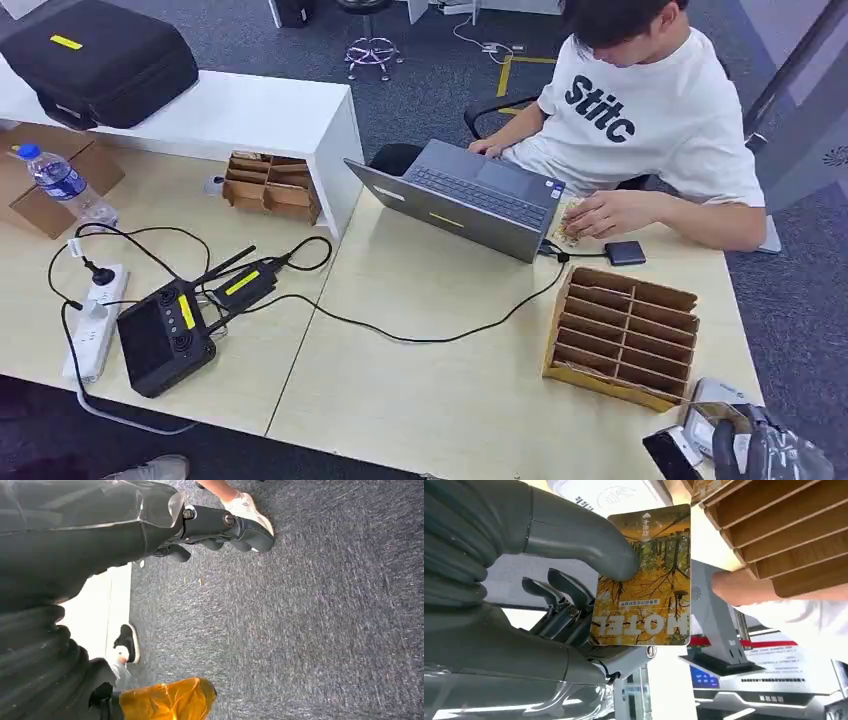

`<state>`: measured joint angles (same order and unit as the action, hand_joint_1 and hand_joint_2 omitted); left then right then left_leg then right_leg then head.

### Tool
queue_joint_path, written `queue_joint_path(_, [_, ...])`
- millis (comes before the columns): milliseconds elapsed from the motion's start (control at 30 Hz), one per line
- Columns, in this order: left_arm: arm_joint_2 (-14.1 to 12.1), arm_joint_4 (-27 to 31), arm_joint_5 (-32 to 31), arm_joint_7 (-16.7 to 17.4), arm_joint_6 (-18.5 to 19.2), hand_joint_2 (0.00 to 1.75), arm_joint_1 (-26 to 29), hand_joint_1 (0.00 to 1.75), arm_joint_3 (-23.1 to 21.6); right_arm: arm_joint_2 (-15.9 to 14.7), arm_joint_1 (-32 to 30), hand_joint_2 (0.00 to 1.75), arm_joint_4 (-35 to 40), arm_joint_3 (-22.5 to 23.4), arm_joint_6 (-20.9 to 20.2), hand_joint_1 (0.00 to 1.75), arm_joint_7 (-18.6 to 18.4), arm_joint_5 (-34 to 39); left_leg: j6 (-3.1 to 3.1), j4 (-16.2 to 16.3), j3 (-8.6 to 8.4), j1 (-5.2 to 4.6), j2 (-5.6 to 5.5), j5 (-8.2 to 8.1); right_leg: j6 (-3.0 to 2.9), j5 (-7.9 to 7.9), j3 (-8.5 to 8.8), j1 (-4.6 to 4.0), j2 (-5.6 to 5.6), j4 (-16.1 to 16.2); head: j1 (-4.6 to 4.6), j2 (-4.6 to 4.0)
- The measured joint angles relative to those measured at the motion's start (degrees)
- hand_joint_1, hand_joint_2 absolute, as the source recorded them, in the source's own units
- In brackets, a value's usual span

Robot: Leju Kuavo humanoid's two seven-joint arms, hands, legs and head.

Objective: Pass the card to the sensor for recognition and then transmit it.

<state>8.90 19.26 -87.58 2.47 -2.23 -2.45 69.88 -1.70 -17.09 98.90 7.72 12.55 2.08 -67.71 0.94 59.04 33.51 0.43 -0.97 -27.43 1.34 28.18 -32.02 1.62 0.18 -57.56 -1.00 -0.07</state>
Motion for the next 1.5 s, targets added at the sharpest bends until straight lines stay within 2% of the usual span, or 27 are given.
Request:
queue_joint_path(367, [0.00, 0.00, -0.02, 0.00, 0.00, 1.75, 0.01, 0.00, 0.04, 0.00, -0.63, 1.75, 2.01, -0.02, 0.13, 1.75, 0.31, -0.07, 0.00, 0.00, 0.00, 0.00, 0.01, 0.00, 0.00, 0.00, 0.01, 0.00, 0.00, 0.00, 0.00, 0.00])
queue_joint_path(467, [0.00, 0.00, -0.02, 0.00, 0.02, 1.75, 0.01, 0.00, 0.15, 0.00, -1.22, 1.75, 3.31, -0.42, 2.48, 1.75, 1.75, -0.15, 0.00, 0.00, 0.00, -0.01, 0.00, 0.00, 0.00, 0.00, 0.01, 0.00, 0.00, 0.00, 0.02, 0.00])
queue_joint_path(567, [0.02, 0.00, -0.02, 0.00, 0.06, 1.75, 0.01, 0.00, 0.55, -0.39, -2.19, 1.75, 7.78, -1.73, 6.55, 1.75, 3.23, -0.05, 0.00, 0.00, 0.00, 0.00, 0.00, 0.00, 0.00, 0.00, 0.00, 0.00, 0.00, 0.00, 0.00, 0.00])
queue_joint_path(667, [0.02, 0.00, -0.02, 0.00, 0.20, 1.75, 0.00, 0.00, 0.77, -2.31, -2.04, 1.75, 13.17, -3.30, 11.01, 1.75, 5.11, 3.09, 0.00, -0.01, 0.04, 0.00, 0.01, 0.00, 0.00, 0.00, 0.01, 0.00, 0.01, -0.01, 0.00, 0.00])
queue_joint_path(700, [-0.04, 0.00, -0.02, 0.00, 0.20, 1.75, 0.01, 0.00, 0.83, -3.37, -1.33, 1.75, 14.90, -4.02, 11.02, 1.75, 5.72, 5.19, 0.00, -0.02, 0.08, 0.00, 0.02, 0.00, 0.00, -0.01, 0.02, 0.00, 0.03, -0.02, 0.02, 0.00])
queue_joint_path(733, [-0.13, 0.00, -0.02, 0.00, 0.20, 1.75, 0.01, 0.00, 0.85, -4.55, 0.20, 1.75, 16.31, -4.72, 10.00, 1.75, 5.73, 6.50, 0.00, -0.02, 0.10, 0.00, 0.10, 0.00, -0.03, -0.04, 0.03, 0.00, 0.09, -0.02, 0.00, 0.00])
queue_joint_path(833, [-0.61, 0.00, -0.02, -0.13, 0.22, 1.75, -0.44, 0.00, 0.85, -8.63, 8.91, 1.75, 17.77, -7.45, 1.33, 1.75, 3.55, 7.17, 0.00, -0.02, -0.07, -0.01, 0.37, 0.05, 0.02, -0.23, -0.05, 0.01, 0.42, -0.02, 0.02, 0.00])
queue_joint_path(867, [-0.68, 0.00, -0.02, -0.15, 0.22, 1.75, -0.76, 0.00, 0.85, -9.52, 11.22, 1.75, 17.77, -8.39, 0.00, 1.75, 3.24, 7.28, -0.07, -0.01, -0.04, -0.01, 0.34, 0.16, 0.04, -0.26, -0.05, 0.01, 0.40, -0.01, 0.00, 0.00])
queue_joint_path(1033, [-1.14, 0.00, -0.02, -0.15, 0.20, 1.75, -0.72, 0.00, 0.85, -12.32, 16.71, 1.75, 17.77, -11.32, -0.76, 1.75, 2.43, 7.41, -0.05, -0.01, 0.15, -0.01, 0.00, 0.28, 0.06, -0.28, 0.08, 0.00, 0.03, -0.03, 0.00, 0.00])
queue_joint_path(1067, [-1.18, 0.00, -0.02, -0.24, 0.20, 1.75, -0.69, 0.00, 0.81, -12.76, 18.06, 1.75, 17.58, -11.97, -2.97, 1.75, 1.71, 7.86, -0.04, -0.03, 0.26, -0.01, 0.02, 0.27, 0.05, -0.29, 0.09, -0.01, 0.06, -0.08, 0.02, 0.00])
queue_joint_path(1100, [-1.27, -0.02, -0.02, -0.46, 0.22, 1.75, -0.63, 0.00, 0.51, -13.16, 21.54, 1.75, 16.17, -13.26, -7.27, 1.75, 0.62, 8.82, -0.01, -0.05, 0.64, -0.01, 0.16, 0.27, -0.07, -0.37, -0.07, 0.00, 0.21, -0.12, 0.04, 0.00])
queue_joint_path(1133, [-1.49, -0.04, -0.02, -0.63, 0.39, 1.75, -0.65, 0.00, -0.23, -13.29, 26.88, 1.75, 13.18, -15.25, -13.85, 1.75, -0.73, 10.00, 0.06, -0.07, 0.62, 0.00, 0.60, 0.24, -0.24, -0.50, -0.23, -0.01, 0.65, -0.14, -0.03, 0.00])
queue_joint_path(1167, [-1.60, -0.13, -0.02, -0.66, 0.55, 1.75, -1.04, 0.00, -1.16, -13.27, 32.88, 1.75, 8.97, -17.32, -19.85, 1.75, -2.06, 10.71, 0.06, -0.07, 0.56, 0.02, 1.04, 0.25, -0.18, -0.60, -0.35, -0.03, 1.01, -0.13, -0.05, 0.00])
queue_joint_path(1200, [-1.86, -0.28, -0.02, -0.66, 0.83, 1.75, -1.68, 0.00, -2.33, -13.07, 38.50, 1.75, 3.15, -19.51, -24.20, 1.75, -3.43, 10.71, 0.07, -0.06, 0.52, 0.05, 1.05, 0.33, -0.11, -0.64, -0.34, -0.05, 1.04, -0.11, 0.00, 0.00])
queue_joint_path(1267, [-2.21, -0.59, -0.02, -0.59, 0.90, 1.75, -2.27, 0.00, -4.38, -11.71, 47.51, 1.75, -8.04, -22.65, -24.74, 1.75, -5.67, 9.90, 0.13, -0.03, 0.59, 0.06, 0.73, 0.65, -0.06, -0.75, -0.40, -0.07, 0.81, -0.11, 0.02, 0.00])
queue_joint_path(1367, [-2.60, -1.03, -0.02, 0.04, 1.09, 1.75, -2.45, 0.00, -7.10, -9.29, 57.40, 1.75, -23.23, -25.68, -24.18, 1.75, -8.52, 9.23, 0.18, 0.01, 0.39, 0.15, 0.22, 0.93, -0.10, -0.94, -0.48, -0.15, 0.34, -0.13, 0.00, 0.00])
queue_joint_path(1500, [-2.93, -1.44, -0.02, 1.02, 1.77, 1.75, -2.80, 0.00, -9.70, -6.34, 64.06, 1.75, -37.05, -27.10, -23.65, 1.75, -11.22, 9.09, 0.18, 0.02, 0.53, 0.19, -0.06, 0.96, -0.11, -0.92, -0.53, -0.19, 0.04, -0.15, -0.02, 0.00])
